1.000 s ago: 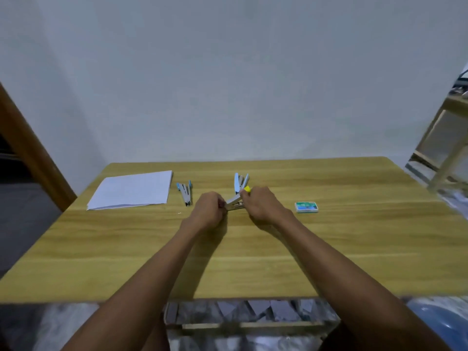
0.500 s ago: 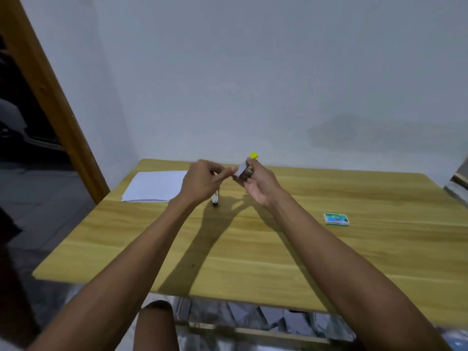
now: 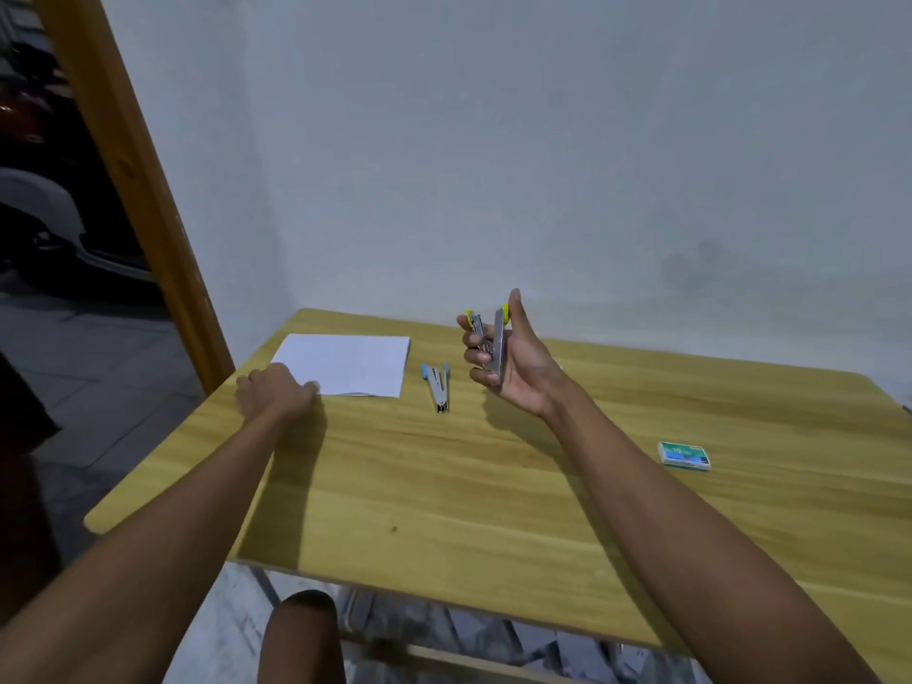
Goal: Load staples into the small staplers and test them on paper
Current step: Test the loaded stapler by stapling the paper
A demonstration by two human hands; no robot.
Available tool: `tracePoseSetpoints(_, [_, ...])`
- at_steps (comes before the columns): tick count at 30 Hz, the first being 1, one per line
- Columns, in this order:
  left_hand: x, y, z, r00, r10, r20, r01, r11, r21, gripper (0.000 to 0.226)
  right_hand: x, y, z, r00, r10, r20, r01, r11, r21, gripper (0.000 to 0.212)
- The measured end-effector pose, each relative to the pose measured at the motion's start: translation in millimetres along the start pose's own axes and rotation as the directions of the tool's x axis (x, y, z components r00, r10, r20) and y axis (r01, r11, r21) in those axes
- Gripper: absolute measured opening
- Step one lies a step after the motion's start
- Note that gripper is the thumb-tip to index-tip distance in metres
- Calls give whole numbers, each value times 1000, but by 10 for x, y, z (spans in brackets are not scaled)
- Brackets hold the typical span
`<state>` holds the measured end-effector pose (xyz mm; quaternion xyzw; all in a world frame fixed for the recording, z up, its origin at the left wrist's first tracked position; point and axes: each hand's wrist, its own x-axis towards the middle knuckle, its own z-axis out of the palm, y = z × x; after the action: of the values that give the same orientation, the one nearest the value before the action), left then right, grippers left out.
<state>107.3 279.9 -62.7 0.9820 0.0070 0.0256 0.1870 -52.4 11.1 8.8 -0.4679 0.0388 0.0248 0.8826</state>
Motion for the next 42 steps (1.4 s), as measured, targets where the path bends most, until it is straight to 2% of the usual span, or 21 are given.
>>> tracePoseSetpoints(7, [57,141,-204,977,-182,113,199,965,-170,52,0,-25,91,995,-55,-89,43,991,-129,62])
tracePoseSetpoints(11, [16,162,-273,964,-197,177,232,951,-206,50,-10,-8,161,971,-117,-209,65,969,-238,47])
tracePoseSetpoints(13, [6,149,-290,957,-195,216,245,941,-234,45,-5,-3,158,977,-103,-187,59,972,-226,53])
tracePoseSetpoints(16, [55,151,-289,948,-179,262,261,910,-322,38,2,-1,133,996,3,-88,-16,989,-146,76])
tracePoseSetpoints(18, [73,162,-317,895,-151,419,348,824,-447,36,6,2,125,995,34,-95,-58,962,-265,84])
tracePoseSetpoints(20, [35,173,-418,817,-105,567,426,773,-470,33,24,39,149,989,26,-144,-93,873,-478,82])
tracePoseSetpoints(23, [-48,125,-559,766,-46,641,487,693,-532,28,76,148,238,985,40,-168,-143,732,-666,74])
tracePoseSetpoints(25, [-110,68,-586,782,8,623,486,617,-619,32,96,228,330,981,123,-152,-195,590,-784,65])
tracePoseSetpoints(26, [-141,30,-567,796,36,604,482,565,-669,36,100,270,372,977,168,-127,-193,472,-860,57])
tracePoseSetpoints(28, [-241,-47,-516,829,87,553,451,481,-752,42,107,365,472,970,239,-51,-109,236,-966,47])
tracePoseSetpoints(29, [-298,-75,-482,842,106,530,439,438,-785,45,118,412,520,966,257,-13,-65,194,-979,47])
tracePoseSetpoints(32, [-464,-137,-344,858,139,494,439,299,-847,48,146,547,662,957,291,-4,-118,375,-919,57])
tracePoseSetpoints(35, [-583,-133,-299,864,148,481,454,182,-872,44,221,657,742,974,223,-50,-139,404,-904,65])
tracePoseSetpoints(36, [-595,-126,-294,868,157,472,450,156,-879,43,253,688,724,971,227,-74,-175,464,-868,62])
tracePoseSetpoints(39, [-625,-122,-307,888,166,429,416,108,-903,45,330,772,679,940,330,-88,-301,679,-670,46])
tracePoseSetpoints(42, [-674,-83,-290,928,102,360,346,129,-929,46,380,840,636,933,354,-59,-327,770,-549,45])
